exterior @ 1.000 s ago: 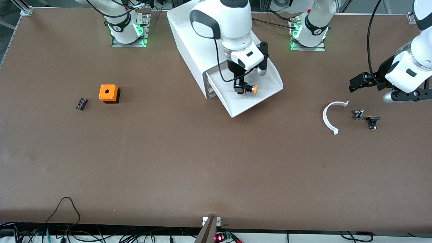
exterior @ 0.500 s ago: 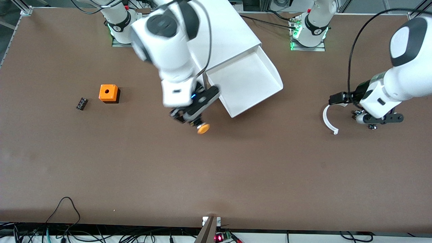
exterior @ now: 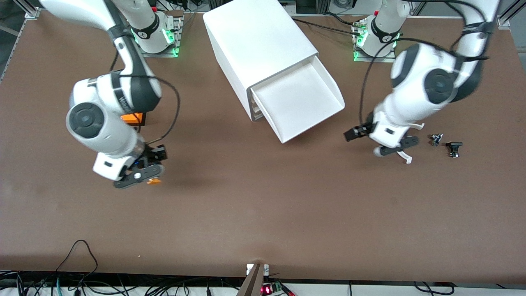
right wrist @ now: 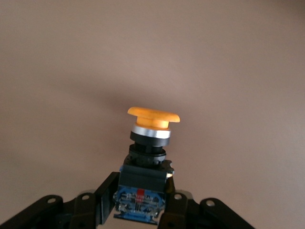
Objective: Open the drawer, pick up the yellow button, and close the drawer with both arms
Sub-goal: 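Carry the button toward the orange box while the left gripper closes the drawer, then set the button beside the orange box while the left gripper withdraws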
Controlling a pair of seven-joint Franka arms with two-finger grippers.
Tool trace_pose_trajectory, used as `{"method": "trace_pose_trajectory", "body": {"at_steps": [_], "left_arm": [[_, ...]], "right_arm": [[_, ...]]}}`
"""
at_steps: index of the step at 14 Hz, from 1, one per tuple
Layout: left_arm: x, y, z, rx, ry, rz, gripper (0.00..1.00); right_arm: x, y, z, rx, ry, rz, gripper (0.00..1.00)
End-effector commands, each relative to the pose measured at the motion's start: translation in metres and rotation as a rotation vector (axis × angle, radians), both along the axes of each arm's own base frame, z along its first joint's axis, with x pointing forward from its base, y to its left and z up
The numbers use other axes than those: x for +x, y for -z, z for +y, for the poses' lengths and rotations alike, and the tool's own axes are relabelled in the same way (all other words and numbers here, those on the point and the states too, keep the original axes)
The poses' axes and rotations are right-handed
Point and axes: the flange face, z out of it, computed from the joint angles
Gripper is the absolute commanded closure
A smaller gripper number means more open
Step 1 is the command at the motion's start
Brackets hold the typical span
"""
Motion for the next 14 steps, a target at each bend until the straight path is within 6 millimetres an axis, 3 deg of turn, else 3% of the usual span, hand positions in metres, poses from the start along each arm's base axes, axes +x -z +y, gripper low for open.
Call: {"method": "trace_pose_trajectory", "body": {"at_steps": [1,5,9,12,14], "left_arm": [[-0.041,0.019,-0.018,0.021,-0.038,-0.021,0.0],[-0.106,0.02,-0.076,-0.019,0.012,0.056,0.0],[-0.178,0.017,-0.135,0.001,0.168,0.068,0.0],[-0.202,0.015,-0.158,0.009,0.237,0.064,0.0],[-0.215,0.018,-0.165,0.029,0.271,0.097,0.0]], "right_arm": [[-0.021,0.03,-0.051,0.008,0.026,0.061,0.82],[-0.05,0.09,-0.121,0.003,0.072,0.074,0.82],[-0.074,0.145,-0.171,0.014,-0.109,-0.03,0.82],[-0.086,0.185,-0.181,0.016,-0.135,-0.043,0.81],[-0.095,0.208,-0.199,0.016,-0.118,-0.044,0.73]]}}
